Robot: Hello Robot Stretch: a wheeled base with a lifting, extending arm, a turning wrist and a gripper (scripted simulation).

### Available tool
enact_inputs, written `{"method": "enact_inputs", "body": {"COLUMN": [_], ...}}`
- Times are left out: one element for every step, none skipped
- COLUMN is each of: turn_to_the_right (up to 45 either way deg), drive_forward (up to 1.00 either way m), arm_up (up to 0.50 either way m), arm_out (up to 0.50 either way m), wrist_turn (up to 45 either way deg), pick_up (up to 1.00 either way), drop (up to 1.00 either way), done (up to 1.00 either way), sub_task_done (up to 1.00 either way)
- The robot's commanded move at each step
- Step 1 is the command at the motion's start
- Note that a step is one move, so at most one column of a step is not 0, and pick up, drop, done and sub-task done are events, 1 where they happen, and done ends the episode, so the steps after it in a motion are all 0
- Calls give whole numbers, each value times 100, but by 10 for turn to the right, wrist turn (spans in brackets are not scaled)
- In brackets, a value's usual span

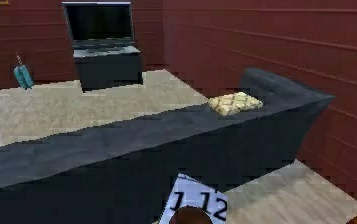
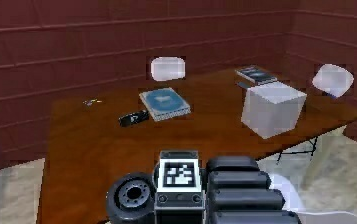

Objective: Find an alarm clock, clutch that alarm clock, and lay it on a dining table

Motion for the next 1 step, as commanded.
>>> {"method": "enact_inputs", "body": {"turn_to_the_right": [450], "drive_forward": [0], "arm_up": [0], "arm_out": [0], "wrist_turn": [0], "pick_up": [0], "drop": [0], "done": [0], "sub_task_done": [0]}}
